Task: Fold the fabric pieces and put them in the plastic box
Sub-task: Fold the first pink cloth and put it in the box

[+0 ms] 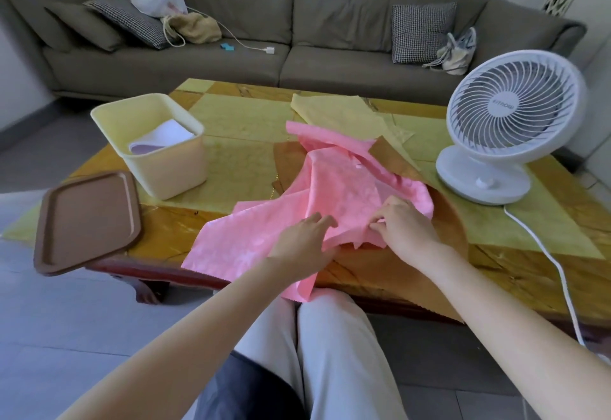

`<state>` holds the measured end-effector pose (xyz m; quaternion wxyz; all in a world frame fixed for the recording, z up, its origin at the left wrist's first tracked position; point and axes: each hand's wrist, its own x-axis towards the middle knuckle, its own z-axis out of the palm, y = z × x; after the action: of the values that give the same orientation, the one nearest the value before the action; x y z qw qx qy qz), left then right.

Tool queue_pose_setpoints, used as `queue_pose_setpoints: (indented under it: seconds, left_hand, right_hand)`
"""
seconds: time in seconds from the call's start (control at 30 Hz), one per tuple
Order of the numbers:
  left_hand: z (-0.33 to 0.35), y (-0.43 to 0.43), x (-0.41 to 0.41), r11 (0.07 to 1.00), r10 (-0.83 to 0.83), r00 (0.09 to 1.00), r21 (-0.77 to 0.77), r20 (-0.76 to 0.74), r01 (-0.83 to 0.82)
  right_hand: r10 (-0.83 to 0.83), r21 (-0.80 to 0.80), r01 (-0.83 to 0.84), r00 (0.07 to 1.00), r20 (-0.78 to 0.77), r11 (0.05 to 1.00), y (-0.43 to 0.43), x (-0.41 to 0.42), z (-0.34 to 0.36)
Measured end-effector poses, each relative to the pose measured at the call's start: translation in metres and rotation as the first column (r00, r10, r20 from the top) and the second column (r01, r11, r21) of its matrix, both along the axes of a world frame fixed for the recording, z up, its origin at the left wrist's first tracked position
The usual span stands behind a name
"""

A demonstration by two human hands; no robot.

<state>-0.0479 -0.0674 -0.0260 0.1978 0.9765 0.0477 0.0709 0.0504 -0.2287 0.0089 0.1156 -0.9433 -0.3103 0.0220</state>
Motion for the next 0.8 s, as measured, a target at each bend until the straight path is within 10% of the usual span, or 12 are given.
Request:
queue_pose_setpoints:
  seconds: [0.3, 0.57, 0.8]
  left_hand:
    - [0.028, 0.009, 0.014, 0.984, 0.029, 1.000, -0.176, -0.007, -0.029]
    - [0.056, 0.055, 0.021, 0.812, 0.215, 0.975, -0.544, -0.055, -0.210]
    - [0.075, 0.140, 0.018, 0.702, 0.664, 0.724, -0.488, 0.187, -0.518]
  right_hand:
    - [0.009, -0.185, -0.021, 0.998, -0.066, 0.983, 0.017, 0.004, 0.042]
    - [0.106, 0.232, -0.136, 0.985, 0.137, 0.963, 0.087, 0.009, 0.053]
    - [0.399, 0.245, -0.377, 0.916, -0.043, 0.893, 0.173, 0.004, 0.057]
